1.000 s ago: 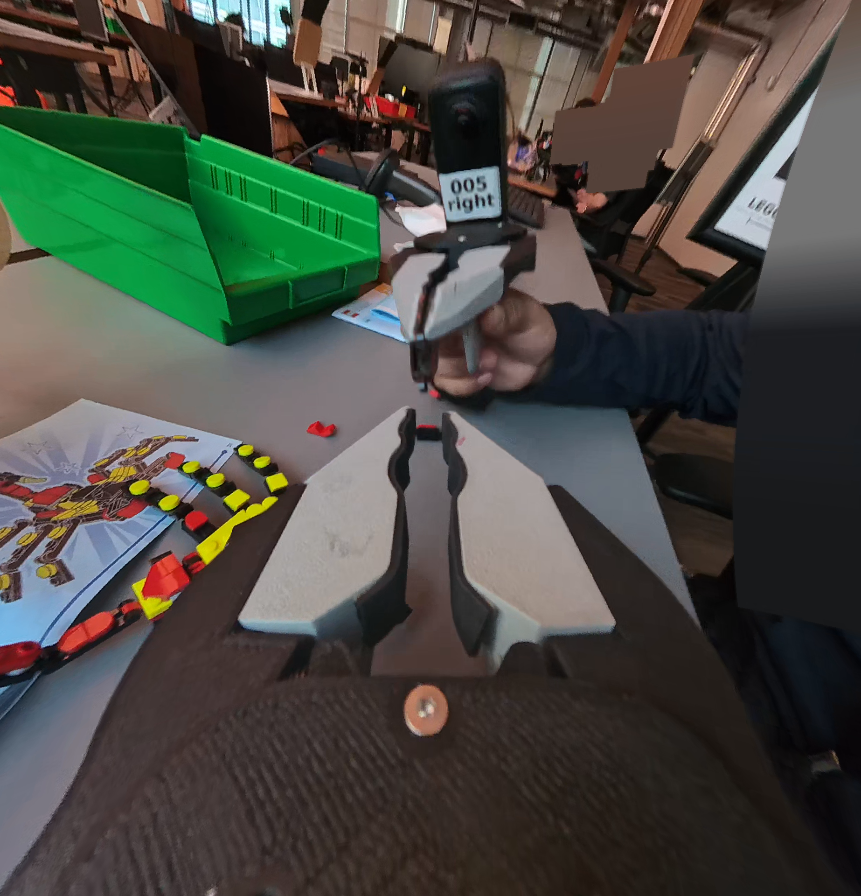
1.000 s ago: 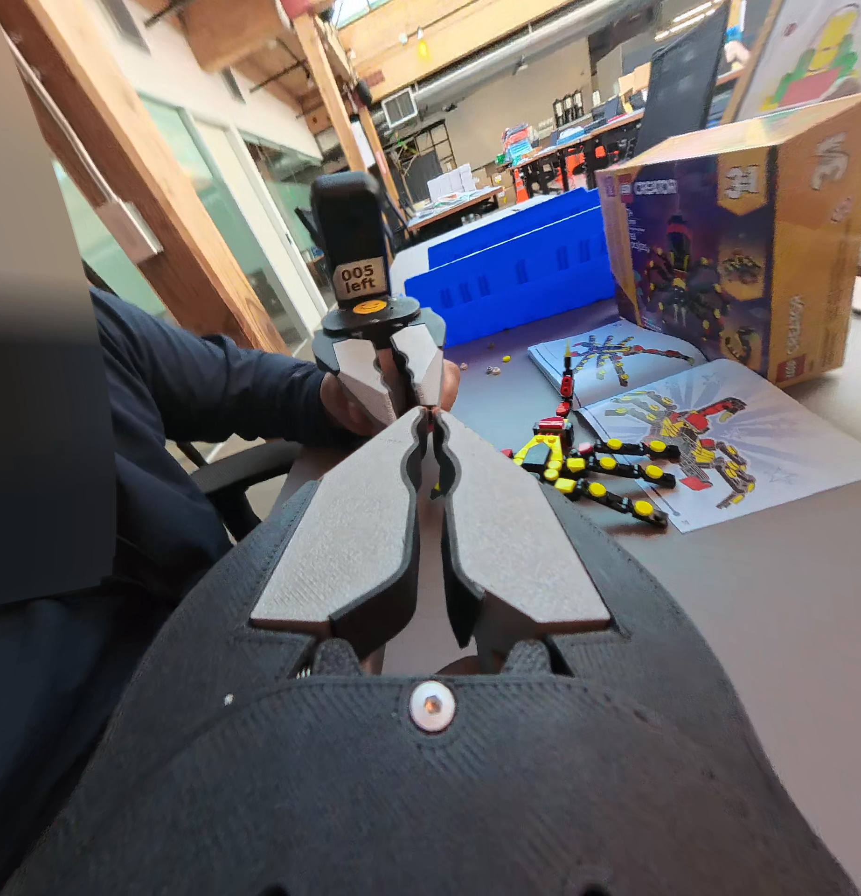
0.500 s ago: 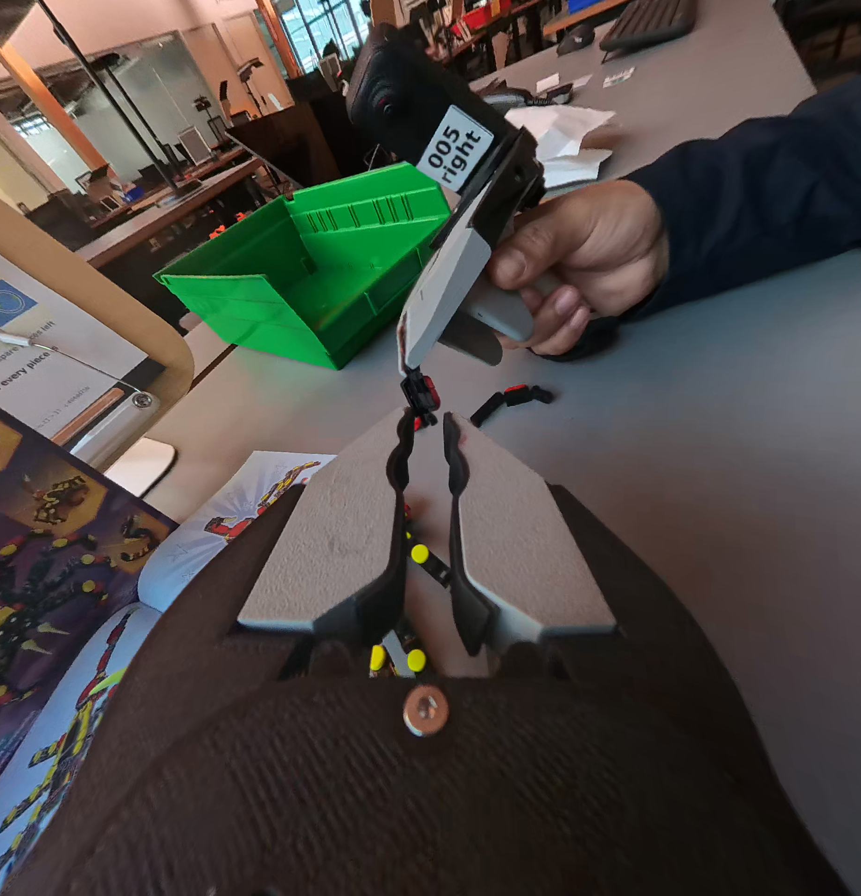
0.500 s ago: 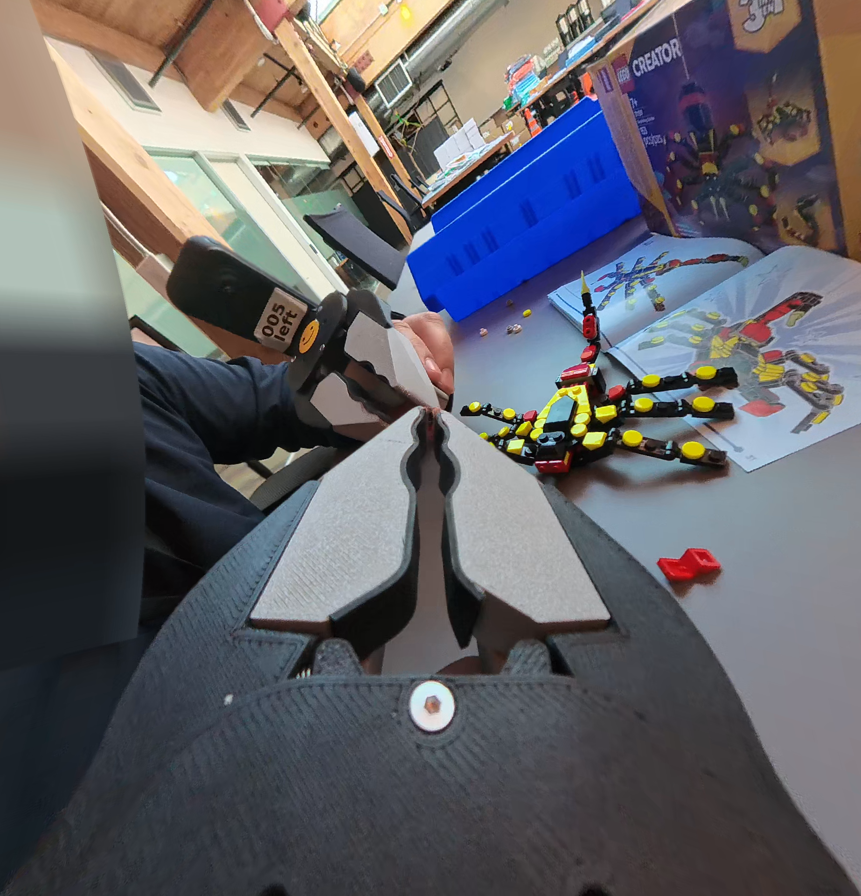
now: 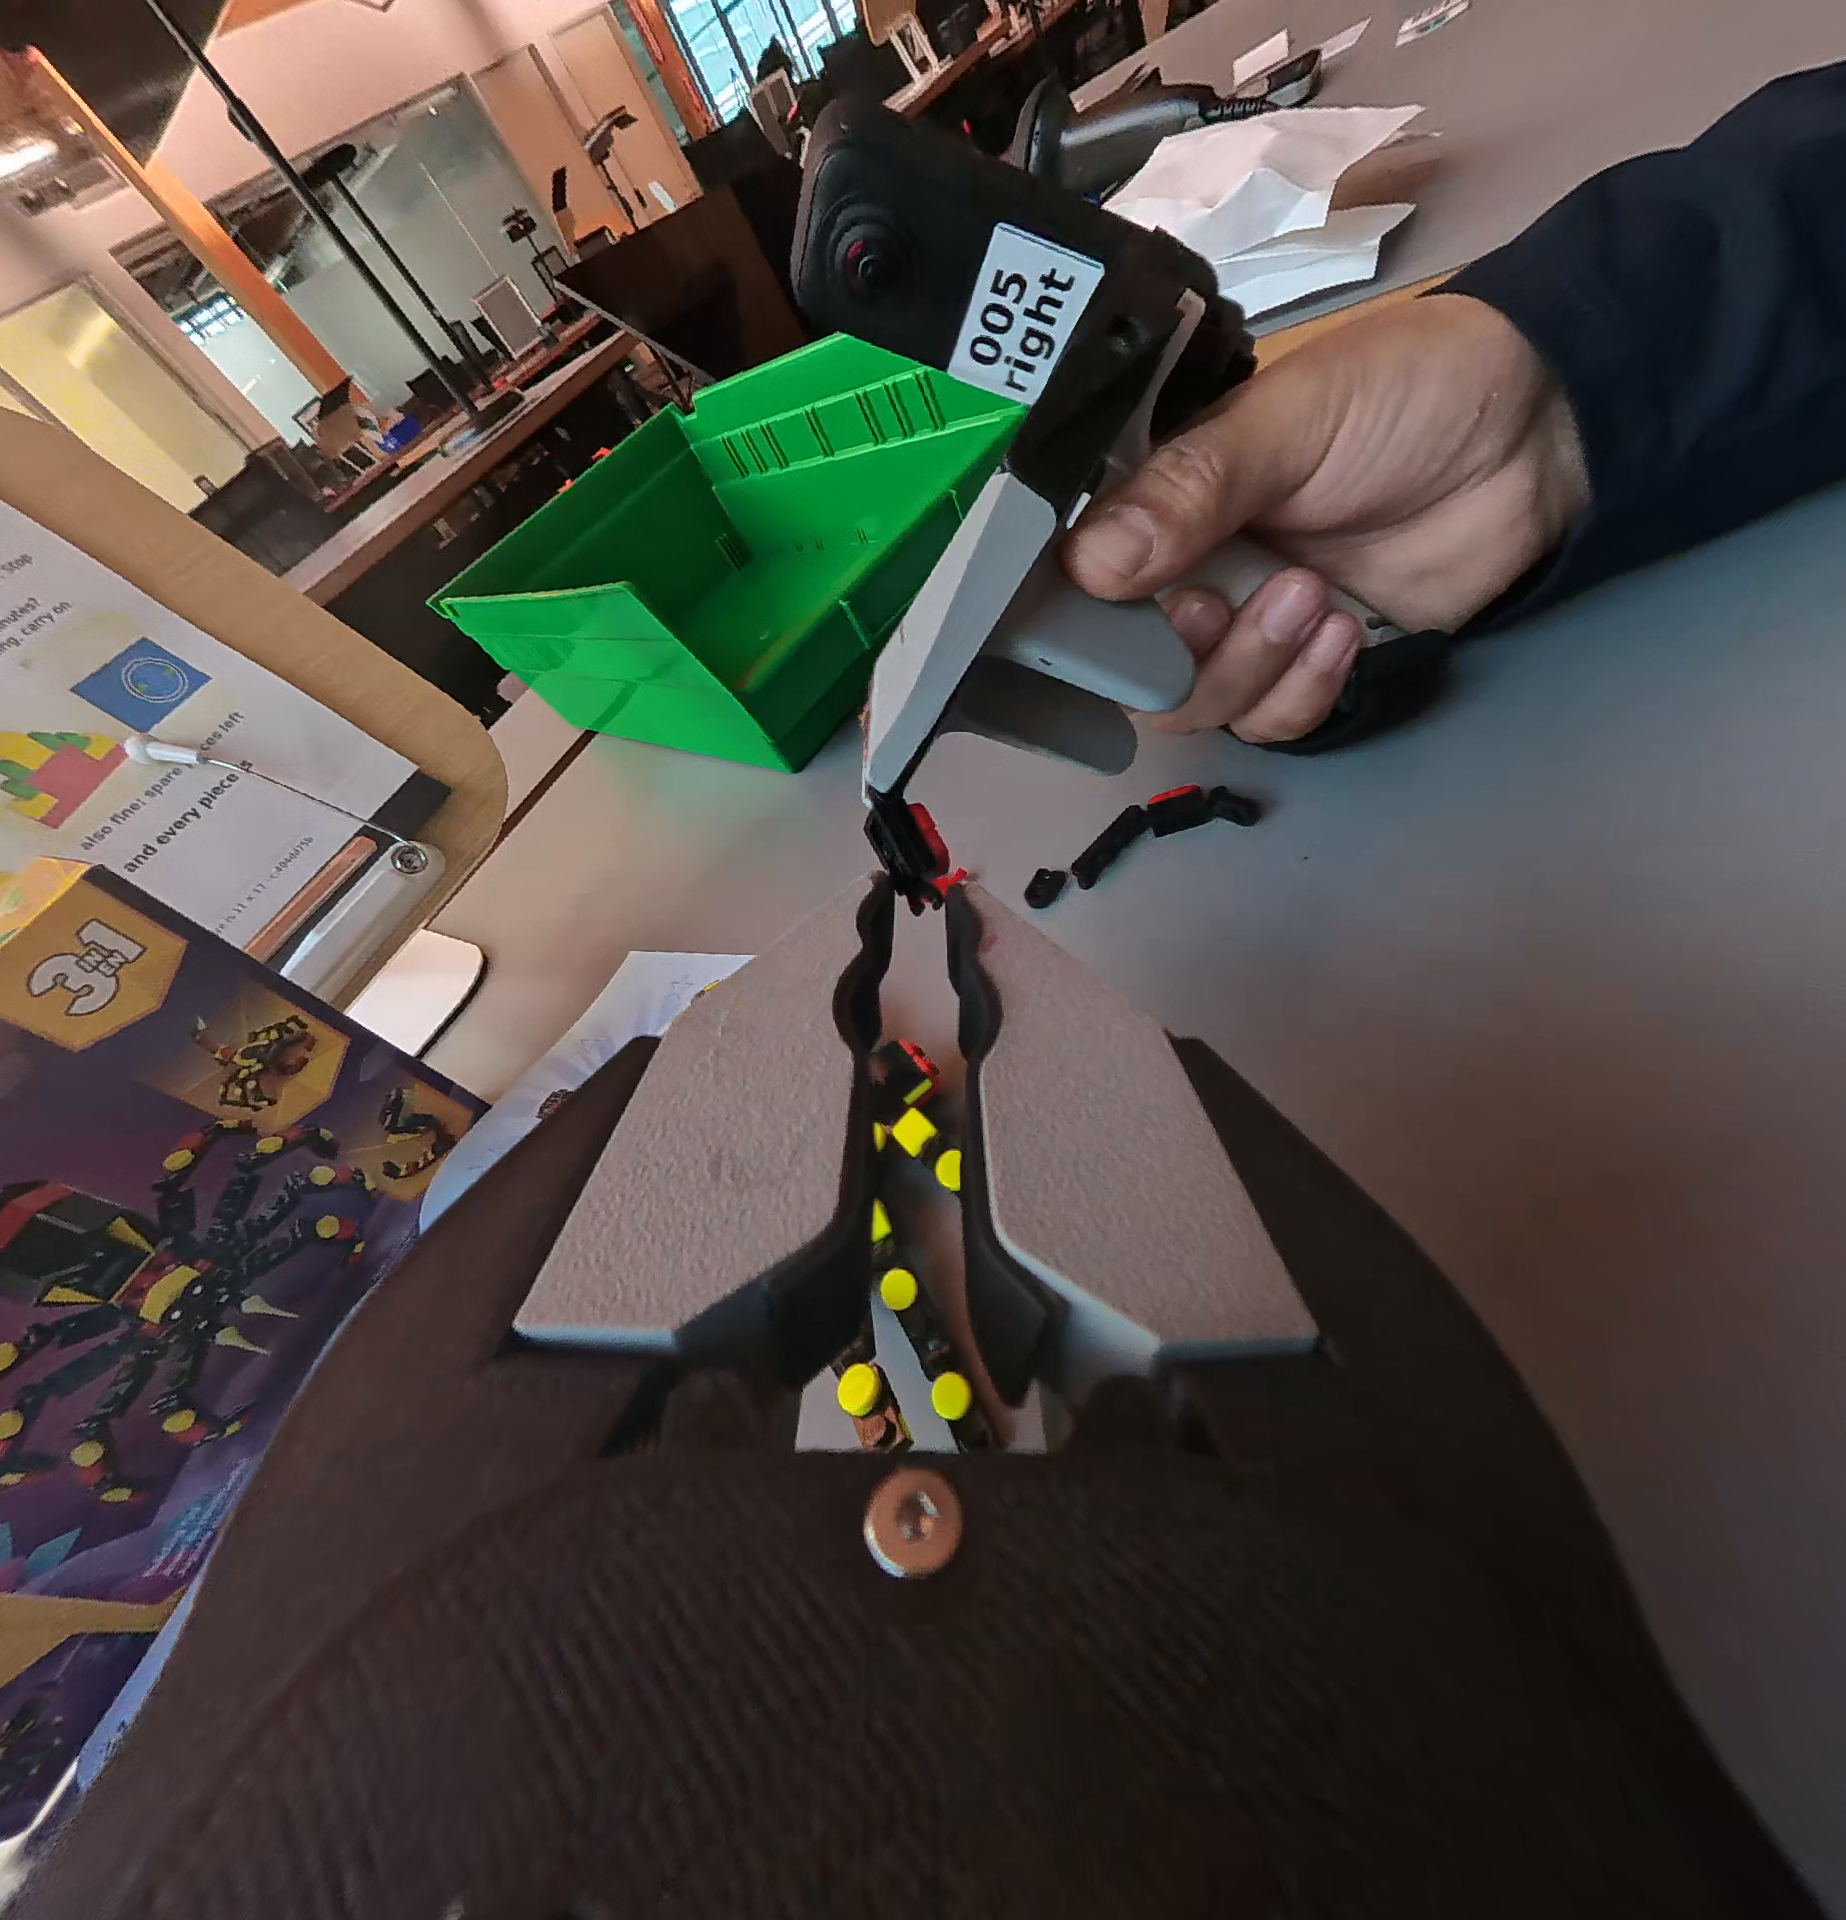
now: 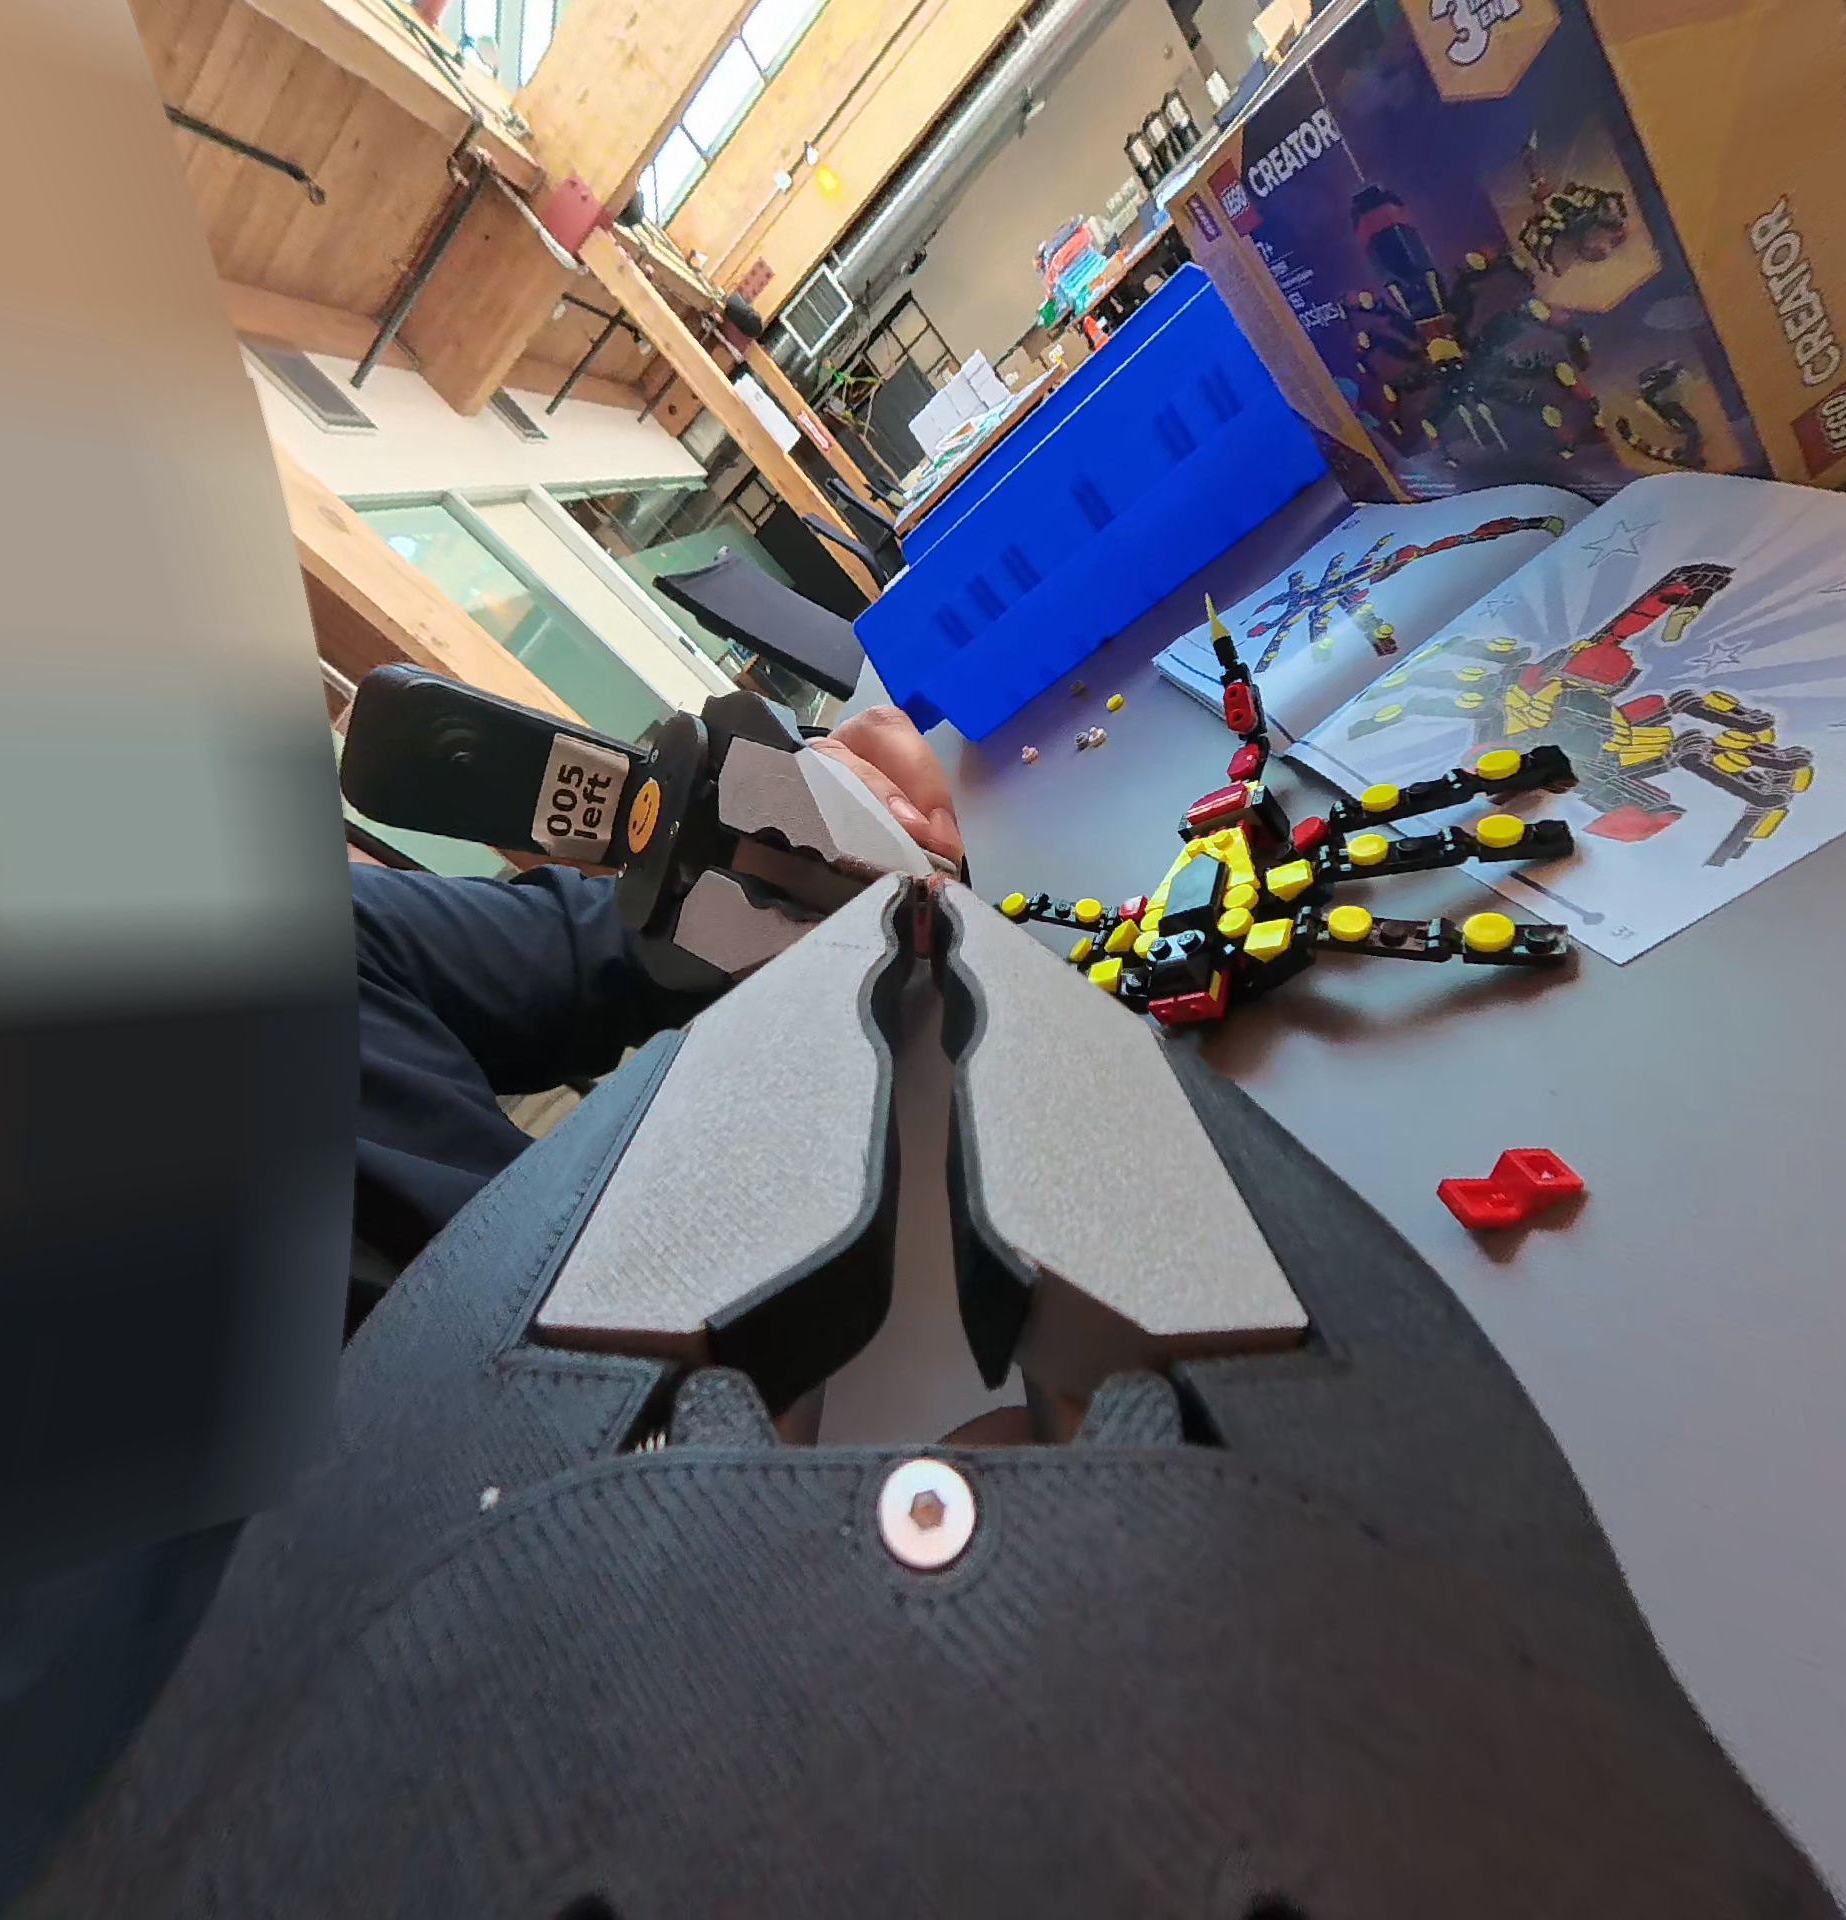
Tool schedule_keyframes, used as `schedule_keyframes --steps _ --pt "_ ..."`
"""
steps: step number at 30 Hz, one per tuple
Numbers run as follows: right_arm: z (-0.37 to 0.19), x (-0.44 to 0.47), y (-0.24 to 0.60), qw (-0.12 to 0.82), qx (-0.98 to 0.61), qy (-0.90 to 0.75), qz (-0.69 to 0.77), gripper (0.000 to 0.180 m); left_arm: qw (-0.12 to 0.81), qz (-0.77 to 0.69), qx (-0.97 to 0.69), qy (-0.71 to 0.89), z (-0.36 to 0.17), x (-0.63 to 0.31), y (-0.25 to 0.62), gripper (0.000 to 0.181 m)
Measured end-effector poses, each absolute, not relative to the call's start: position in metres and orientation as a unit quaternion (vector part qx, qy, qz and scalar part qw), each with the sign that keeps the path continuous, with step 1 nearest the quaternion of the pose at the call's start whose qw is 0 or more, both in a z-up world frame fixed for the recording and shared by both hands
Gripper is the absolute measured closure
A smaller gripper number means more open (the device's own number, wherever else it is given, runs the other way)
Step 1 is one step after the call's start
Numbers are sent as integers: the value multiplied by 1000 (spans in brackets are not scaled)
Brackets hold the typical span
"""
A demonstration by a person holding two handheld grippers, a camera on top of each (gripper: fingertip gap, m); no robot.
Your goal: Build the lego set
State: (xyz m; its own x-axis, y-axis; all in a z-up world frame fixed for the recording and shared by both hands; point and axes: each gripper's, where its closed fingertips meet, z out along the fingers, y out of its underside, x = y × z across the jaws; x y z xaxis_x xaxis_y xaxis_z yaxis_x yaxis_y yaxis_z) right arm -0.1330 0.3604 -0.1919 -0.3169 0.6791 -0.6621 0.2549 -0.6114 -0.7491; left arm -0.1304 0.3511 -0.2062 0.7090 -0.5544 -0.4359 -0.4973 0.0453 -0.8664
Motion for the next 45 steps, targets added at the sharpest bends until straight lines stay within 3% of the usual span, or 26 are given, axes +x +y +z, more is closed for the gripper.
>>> schedule_keyframes --steps 11,16,23,28,32,45 --pt "-184 -133 353 180 -533 -437 701 180 619 -55 -688 375 -195 -136 348 177" --pt "-190 -128 348 266 -500 -556 609 164 604 -88 -697 376 -199 -133 343 178" --pt "-191 -122 339 415 -409 -681 443 166 573 -138 -714 378 -209 -128 339 177" --pt "-197 -119 339 473 -365 -726 340 165 573 -163 -709 377 -207 -124 336 178" --pt "-201 -120 337 474 -358 -735 327 173 574 -170 -703 383 -207 -119 333 178" --pt "-196 -122 335 467 -376 -713 363 172 580 -182 -705 366 -205 -118 336 178"
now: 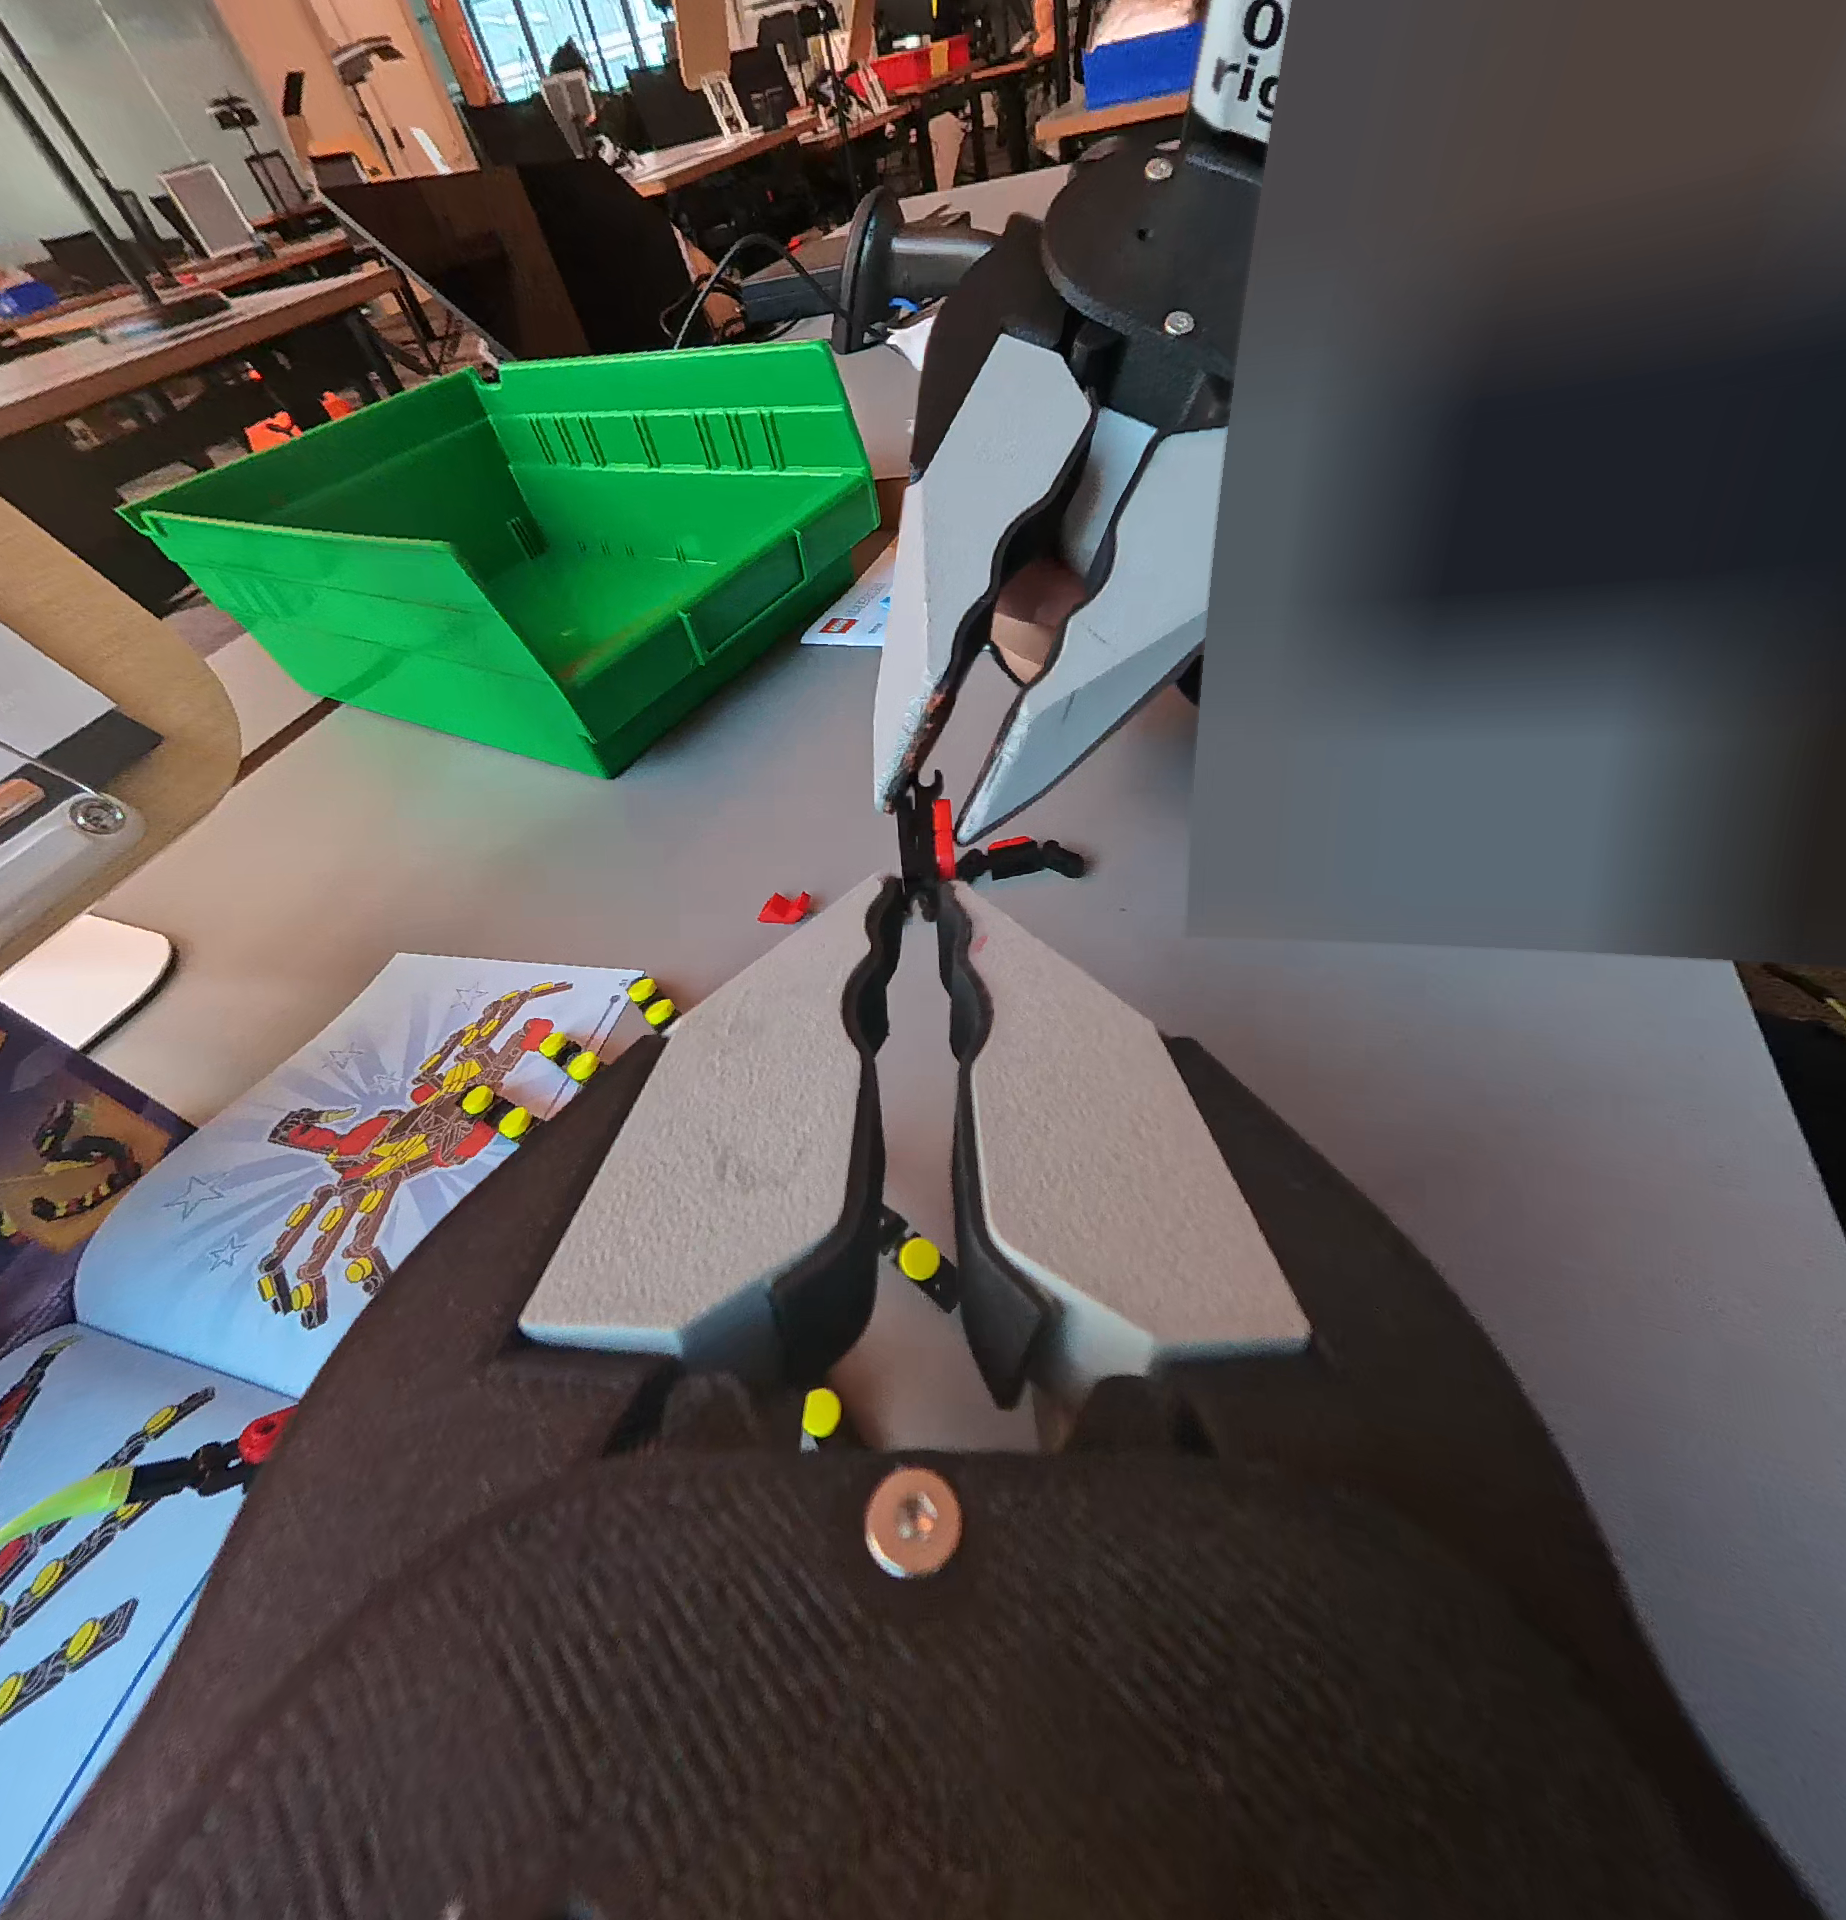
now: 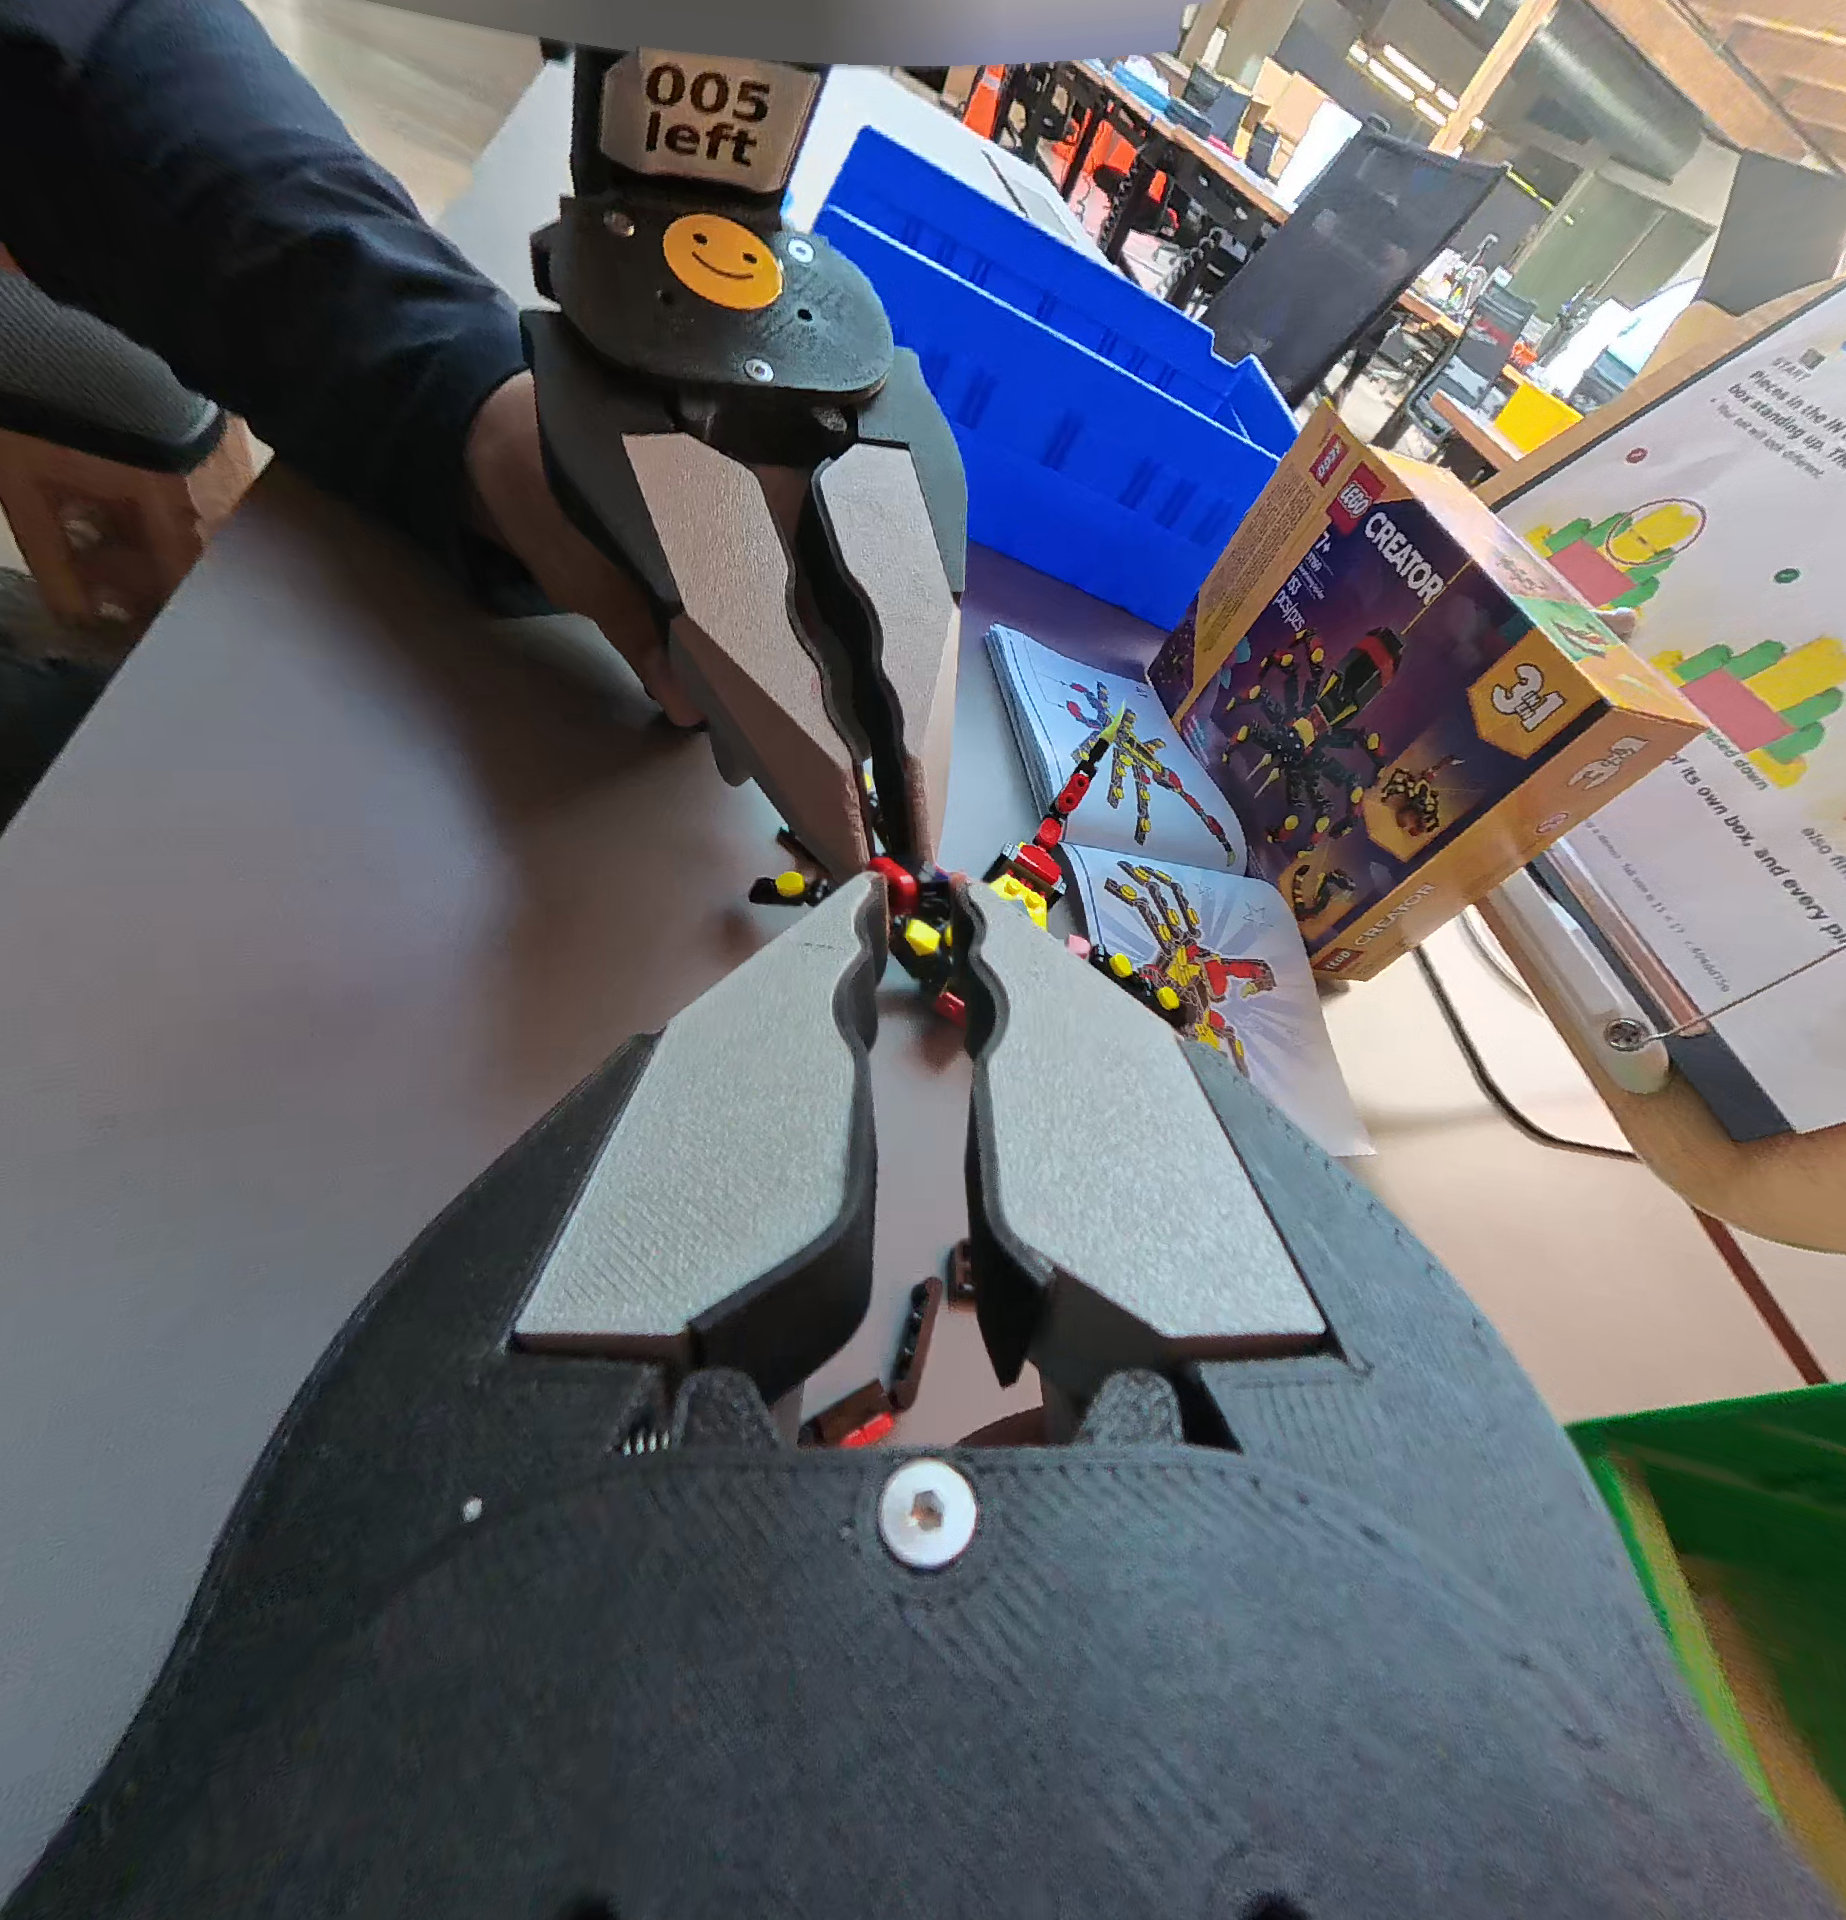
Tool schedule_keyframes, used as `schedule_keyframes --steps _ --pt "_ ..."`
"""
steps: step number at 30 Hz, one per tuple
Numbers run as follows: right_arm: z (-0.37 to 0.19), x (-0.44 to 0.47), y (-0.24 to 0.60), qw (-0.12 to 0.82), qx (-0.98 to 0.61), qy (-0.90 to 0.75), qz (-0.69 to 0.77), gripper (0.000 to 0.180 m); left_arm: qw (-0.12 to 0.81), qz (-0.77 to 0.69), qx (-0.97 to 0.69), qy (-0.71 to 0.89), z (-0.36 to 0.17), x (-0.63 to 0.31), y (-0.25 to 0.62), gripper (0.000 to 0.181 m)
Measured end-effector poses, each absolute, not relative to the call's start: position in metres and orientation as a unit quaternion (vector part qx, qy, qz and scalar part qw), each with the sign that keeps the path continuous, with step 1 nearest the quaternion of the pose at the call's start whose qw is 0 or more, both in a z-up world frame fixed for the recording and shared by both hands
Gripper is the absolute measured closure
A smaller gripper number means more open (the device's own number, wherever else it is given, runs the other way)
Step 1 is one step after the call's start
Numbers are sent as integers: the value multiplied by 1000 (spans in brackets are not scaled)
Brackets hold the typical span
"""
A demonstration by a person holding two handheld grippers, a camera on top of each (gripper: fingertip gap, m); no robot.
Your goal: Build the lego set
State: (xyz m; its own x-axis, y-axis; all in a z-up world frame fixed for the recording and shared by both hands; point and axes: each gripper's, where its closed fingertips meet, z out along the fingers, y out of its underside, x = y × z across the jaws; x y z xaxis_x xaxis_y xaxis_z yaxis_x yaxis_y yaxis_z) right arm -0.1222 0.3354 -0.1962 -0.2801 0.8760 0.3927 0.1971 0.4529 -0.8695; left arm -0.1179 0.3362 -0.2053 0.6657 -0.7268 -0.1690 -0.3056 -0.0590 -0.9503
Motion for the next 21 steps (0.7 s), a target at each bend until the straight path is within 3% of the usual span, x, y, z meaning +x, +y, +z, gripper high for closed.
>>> schedule_keyframes --steps 21 --pt "-196 -123 334 478 -369 -720 343 173 588 -168 -704 361 -204 -123 338 178"
